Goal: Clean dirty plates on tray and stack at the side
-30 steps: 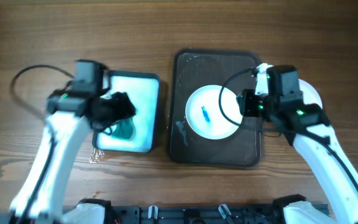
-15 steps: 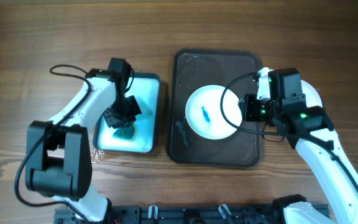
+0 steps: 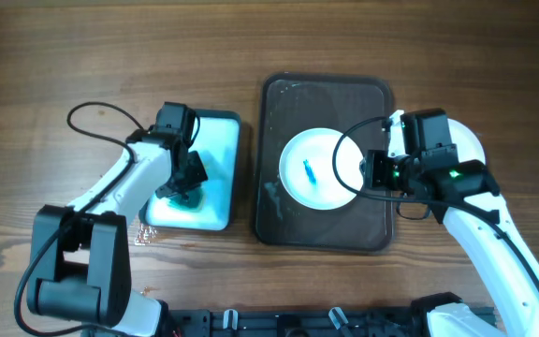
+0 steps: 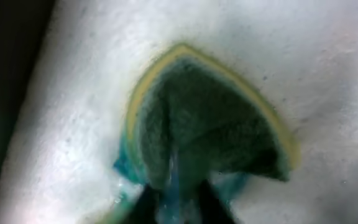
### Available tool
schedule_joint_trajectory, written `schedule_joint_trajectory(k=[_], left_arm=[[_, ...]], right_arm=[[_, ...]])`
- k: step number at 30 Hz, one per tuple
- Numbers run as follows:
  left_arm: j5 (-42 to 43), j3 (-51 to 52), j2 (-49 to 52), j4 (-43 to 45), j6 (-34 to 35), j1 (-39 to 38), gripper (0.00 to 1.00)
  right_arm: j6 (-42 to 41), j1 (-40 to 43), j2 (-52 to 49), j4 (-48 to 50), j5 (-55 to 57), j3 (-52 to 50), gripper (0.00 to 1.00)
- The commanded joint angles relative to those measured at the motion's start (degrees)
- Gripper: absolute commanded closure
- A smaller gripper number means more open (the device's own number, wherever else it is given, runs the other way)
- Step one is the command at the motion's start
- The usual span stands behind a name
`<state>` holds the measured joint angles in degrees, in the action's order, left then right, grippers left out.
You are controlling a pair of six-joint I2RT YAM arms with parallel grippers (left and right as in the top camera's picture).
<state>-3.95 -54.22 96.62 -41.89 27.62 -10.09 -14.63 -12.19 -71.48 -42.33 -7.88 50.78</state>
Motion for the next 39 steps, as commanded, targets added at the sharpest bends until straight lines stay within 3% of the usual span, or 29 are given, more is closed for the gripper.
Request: schedule_joint_trajectory(k=[1,5,7,11,14,15,17,18,19,25,30,34,37,39], left_arm=[[2.1,0.0,0.0,0.7,-0.4,0.2,0.96],[4.1,-6.9,-0.2,-5.1,-0.5,0.2,0.96],[4.2,-11.6,-0.3,-9.0,-2.0,0.2,0.96],[4.2,-21.6,-0.3,-17.7,-3.5,0.2,0.96],[5.0,-26.7,-0.5,-22.0,-3.5,0.2,0.96],[5.0,-27.6,-0.7,-23.1,-3.5,0.2,0.96],[5.5,-28.0,-1.5,-24.3,-4.0,0.2,0.96],[8.2,-28.0,-1.9,-24.5,-6.0,0.2,0.96],[10.5,-28.0,-1.9,-24.4,-6.5,0.2,0.96],[23.7,-28.0,-1.3,-16.6,-3.2,-3.8,0.96],[22.1,-26.3,6.6,-0.3,9.6,-20.0,0.96],[22.2,-26.3,17.0,8.2,17.7,-27.6,0.96],[22.2,-26.3,22.3,8.8,18.1,-28.9,0.96],[13.9,-26.3,23.0,4.7,17.6,-28.3,0.96]], right_arm=[[-0.9,0.2,-3.9,1.5,2.1,-0.5,0.50],[-5.0,1.2,-10.2,5.6,3.0,-0.5,0.50],[-4.5,2.5,-13.0,7.7,2.5,-0.5,0.55],[6.3,3.1,-17.9,11.9,-6.7,-0.5,0.58],[6.7,3.1,-23.7,13.2,-7.2,-0.5,0.64],[6.5,3.1,-25.4,13.4,-7.2,-0.5,0.74],[6.5,3.1,-27.6,13.9,-7.1,-0.5,0.82],[6.1,3.1,-28.2,14.3,-6.9,-0.5,0.92],[4.2,3.1,-28.2,14.7,-6.2,-0.5,0.96],[-2.1,3.0,-28.2,15.3,-6.1,-0.5,0.96],[-2.0,3.0,-28.2,13.8,-6.1,-0.5,0.96],[-2.0,3.0,-28.2,13.6,-6.1,-0.5,0.96],[-2.0,3.0,-28.2,13.3,-6.1,-0.5,0.96],[-2.0,3.0,-28.2,13.1,-6.1,-0.5,0.96]])
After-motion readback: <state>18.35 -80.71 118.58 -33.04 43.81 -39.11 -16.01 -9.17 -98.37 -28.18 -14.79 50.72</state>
